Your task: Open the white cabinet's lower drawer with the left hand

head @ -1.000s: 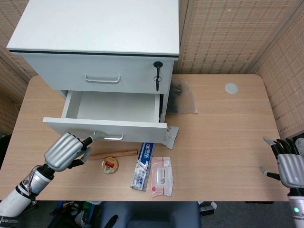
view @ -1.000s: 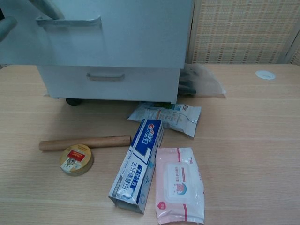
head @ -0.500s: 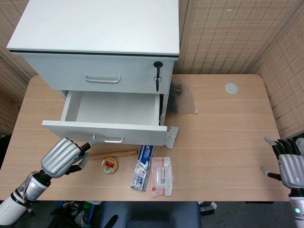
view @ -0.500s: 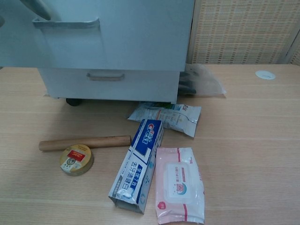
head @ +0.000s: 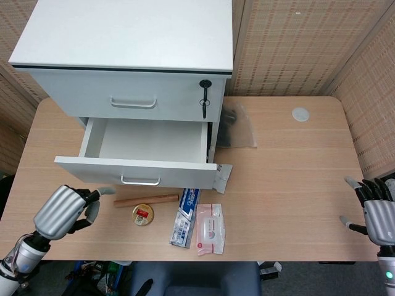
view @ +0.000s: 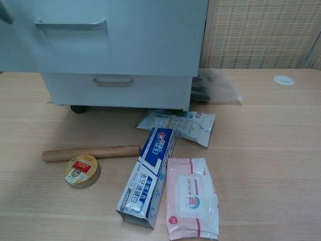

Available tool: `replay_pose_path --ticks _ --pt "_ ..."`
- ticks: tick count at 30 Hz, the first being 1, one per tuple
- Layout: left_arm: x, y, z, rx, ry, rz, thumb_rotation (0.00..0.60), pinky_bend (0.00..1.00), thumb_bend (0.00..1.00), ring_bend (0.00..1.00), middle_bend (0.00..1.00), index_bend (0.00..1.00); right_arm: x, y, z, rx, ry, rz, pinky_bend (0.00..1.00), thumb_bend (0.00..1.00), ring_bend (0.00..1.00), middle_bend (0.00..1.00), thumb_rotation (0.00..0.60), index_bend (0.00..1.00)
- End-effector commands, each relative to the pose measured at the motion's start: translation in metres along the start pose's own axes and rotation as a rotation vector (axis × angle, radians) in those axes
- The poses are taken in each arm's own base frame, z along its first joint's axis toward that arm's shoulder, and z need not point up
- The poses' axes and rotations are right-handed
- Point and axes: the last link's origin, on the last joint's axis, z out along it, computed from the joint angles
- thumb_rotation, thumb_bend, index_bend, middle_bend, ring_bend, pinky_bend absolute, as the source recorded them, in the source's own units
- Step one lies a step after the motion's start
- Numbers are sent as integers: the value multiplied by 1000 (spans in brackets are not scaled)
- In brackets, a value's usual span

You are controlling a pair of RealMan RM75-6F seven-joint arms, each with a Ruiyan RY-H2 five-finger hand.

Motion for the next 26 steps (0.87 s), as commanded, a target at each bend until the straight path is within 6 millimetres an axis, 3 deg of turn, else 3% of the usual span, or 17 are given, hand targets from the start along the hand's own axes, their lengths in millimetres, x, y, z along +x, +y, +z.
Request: replay_pose_path --ticks 1,5,8,12,17,20,26 --pt "-2 -9 -18 73 -2 26 600 903 663 691 726 367 0 -1 0 4 -4 0 84 45 152 263 600 162" --pt "-7 -25 -38 201 18 47 600 827 599 652 703 411 0 -4 0 16 -14 2 84 45 152 263 600 163" --pt "-15 -41 -55 335 20 95 600 713 515 608 668 404 -1 -5 2 26 -20 1 84 45 152 263 600 162" --pt "-28 -58 -73 484 11 133 600 527 400 481 540 353 -1 -7 3 47 -26 -2 84 45 152 263 600 162" --pt "-45 -70 -90 610 8 162 600 358 325 340 387 265 -2 -11 3 76 -31 1 84 45 152 263 600 163" --pt "-55 -70 -95 632 35 179 600 302 323 289 330 227 -4 -13 1 87 -39 7 84 45 152 263 600 163" --pt "-73 -65 -96 621 44 196 600 279 323 283 322 217 -8 -11 -2 72 -42 14 84 45 152 263 600 163"
